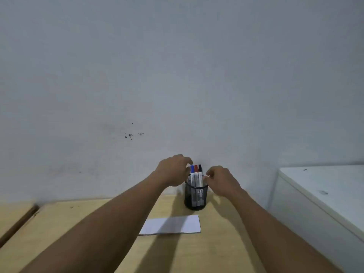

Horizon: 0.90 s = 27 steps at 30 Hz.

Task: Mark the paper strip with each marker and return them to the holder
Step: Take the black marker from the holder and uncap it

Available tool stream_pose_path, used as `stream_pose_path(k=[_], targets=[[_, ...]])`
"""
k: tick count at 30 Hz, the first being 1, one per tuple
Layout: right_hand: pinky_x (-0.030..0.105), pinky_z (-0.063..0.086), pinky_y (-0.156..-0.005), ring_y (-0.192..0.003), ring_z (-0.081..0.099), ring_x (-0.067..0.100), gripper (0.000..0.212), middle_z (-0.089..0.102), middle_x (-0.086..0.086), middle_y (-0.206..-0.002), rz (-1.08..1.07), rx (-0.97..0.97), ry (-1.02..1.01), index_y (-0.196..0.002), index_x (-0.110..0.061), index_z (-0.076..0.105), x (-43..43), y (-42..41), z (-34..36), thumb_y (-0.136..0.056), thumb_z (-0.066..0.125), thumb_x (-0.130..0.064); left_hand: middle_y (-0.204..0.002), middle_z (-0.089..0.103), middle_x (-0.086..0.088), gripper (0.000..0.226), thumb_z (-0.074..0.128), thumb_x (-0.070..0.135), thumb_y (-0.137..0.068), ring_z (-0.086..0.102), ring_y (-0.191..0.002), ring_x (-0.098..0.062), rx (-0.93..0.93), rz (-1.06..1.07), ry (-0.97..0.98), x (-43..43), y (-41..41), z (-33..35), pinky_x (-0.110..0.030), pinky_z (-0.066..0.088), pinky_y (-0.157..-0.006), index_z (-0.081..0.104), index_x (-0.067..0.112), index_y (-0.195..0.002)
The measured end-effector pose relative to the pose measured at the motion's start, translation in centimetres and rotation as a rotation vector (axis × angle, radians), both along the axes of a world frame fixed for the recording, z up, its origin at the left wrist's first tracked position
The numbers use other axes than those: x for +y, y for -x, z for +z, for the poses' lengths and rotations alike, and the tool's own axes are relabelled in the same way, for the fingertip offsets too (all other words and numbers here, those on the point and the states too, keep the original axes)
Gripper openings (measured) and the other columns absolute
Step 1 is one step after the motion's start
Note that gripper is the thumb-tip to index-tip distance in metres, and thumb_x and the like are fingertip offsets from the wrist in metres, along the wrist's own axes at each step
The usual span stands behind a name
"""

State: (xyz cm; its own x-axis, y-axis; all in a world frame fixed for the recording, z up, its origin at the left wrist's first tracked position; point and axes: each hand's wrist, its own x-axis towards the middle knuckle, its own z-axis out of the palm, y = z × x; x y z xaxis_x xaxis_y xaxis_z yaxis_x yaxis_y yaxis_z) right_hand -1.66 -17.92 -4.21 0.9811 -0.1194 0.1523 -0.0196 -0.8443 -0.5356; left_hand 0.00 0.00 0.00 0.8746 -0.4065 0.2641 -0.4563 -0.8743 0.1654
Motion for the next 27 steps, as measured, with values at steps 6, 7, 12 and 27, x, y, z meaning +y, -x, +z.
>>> stream_pose_path(k=[6, 7, 12, 27], targets=[[0.032, 0.052, -0.075, -0.083, 0.064, 0.022, 0.024, 0.071, 0.005, -0.092, 0.003, 0.009, -0.177, -0.101, -0.01, 0.074, -0.1, -4.5, -1.4, -0.09, 0.069, -0.032, -0.133, 0.054, -0.006, 0.041, 0.041, 0.036, -0.101, 0.057, -0.117, -0.028, 0.05, -0.044, -0.011, -2.0, -4.8, -2.1, -0.043, 0.049, -0.092, 0.047, 0.028, -0.141], [0.031, 0.049, -0.069, -0.077, 0.062, 0.022, 0.021, 0.069, 0.005, -0.083, 0.01, 0.014, -0.204, -0.091, -0.01, 0.073, 0.0, -5.0, -1.6, -0.09, 0.068, -0.03, -0.13, 0.055, -0.006, 0.04, 0.042, 0.037, -0.101, 0.058, -0.115, -0.029, 0.049, -0.053, -0.013, -2.2, -5.2, -2.5, -0.043, 0.049, -0.091, 0.049, 0.028, -0.14], [0.027, 0.037, -0.051, -0.055, 0.047, 0.016, 0.03, 0.057, 0.006, -0.065, -0.025, -0.001, -0.264, -0.076, 0.0, 0.071, 0.7, -5.3, -2.0, -0.089, 0.072, -0.027, -0.117, 0.058, -0.007, 0.035, 0.047, 0.036, -0.098, 0.06, -0.104, -0.03, 0.019, -0.079, 0.028, -2.7, -5.8, -3.5, -0.041, 0.051, -0.083, 0.058, 0.027, -0.13], [0.029, 0.05, -0.07, -0.079, 0.065, 0.019, 0.015, 0.074, 0.004, -0.087, 0.147, -0.216, -0.428, -0.097, -0.009, 0.077, 4.8, 3.6, 9.9, -0.091, 0.071, -0.022, -0.101, 0.075, -0.007, 0.028, 0.058, 0.028, -0.097, 0.067, -0.096, -0.021, -0.015, -0.077, 0.666, 0.8, 3.2, 8.5, -0.031, 0.05, -0.081, 0.077, 0.007, -0.096]])
